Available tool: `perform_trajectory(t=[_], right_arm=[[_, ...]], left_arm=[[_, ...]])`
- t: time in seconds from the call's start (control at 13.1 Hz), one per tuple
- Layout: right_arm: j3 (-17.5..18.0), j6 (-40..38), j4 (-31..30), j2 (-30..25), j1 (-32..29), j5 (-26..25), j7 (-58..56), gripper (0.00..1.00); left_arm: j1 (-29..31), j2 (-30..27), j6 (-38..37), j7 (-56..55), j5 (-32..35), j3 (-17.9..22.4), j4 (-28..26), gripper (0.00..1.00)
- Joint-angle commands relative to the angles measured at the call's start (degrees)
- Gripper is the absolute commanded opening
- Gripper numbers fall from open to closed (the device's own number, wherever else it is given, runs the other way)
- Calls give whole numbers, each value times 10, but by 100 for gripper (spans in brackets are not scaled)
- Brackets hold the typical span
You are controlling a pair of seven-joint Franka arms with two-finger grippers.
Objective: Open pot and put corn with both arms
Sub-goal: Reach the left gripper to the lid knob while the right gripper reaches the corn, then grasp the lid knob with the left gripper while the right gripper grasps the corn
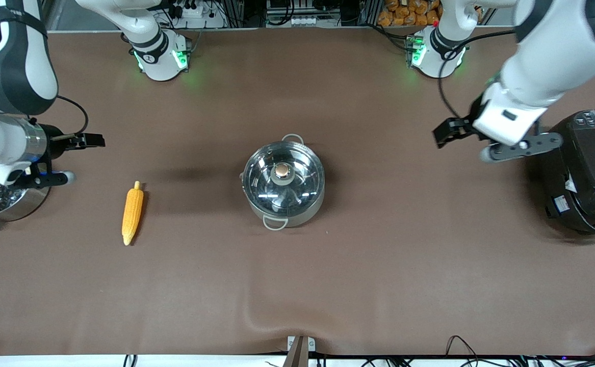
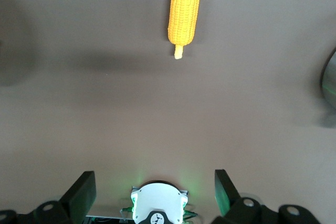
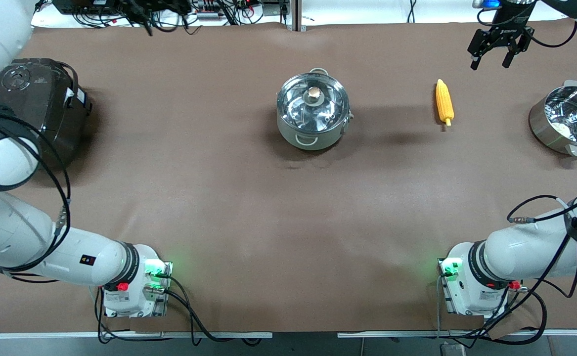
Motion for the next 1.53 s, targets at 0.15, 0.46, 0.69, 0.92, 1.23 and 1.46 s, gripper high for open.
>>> perform_trajectory(t=[0.15,0.46,0.69,0.92,1.23,1.46], right_arm=[[-1,6,67,81,-8,-6,-1,100],[-1,104,57,115,-4,1,-2,100],[-1,199,-9,131,-2,-7,-4,100],[0,351,-104,134,4,-7,-3,100],[0,488,-159,148,-17,-7,-46,100],[0,647,-237,151,-21,-6,-43,100]], left_arm=[[-73,75,19,-132,-9,5,71,100],[-121,104,46,-180,-4,5,71,100],[-170,139,107,-278,-4,5,73,100],[-215,200,143,-373,-3,13,125,100],[-277,262,192,-467,-3,52,163,100],[-321,305,232,-528,-3,92,179,100]])
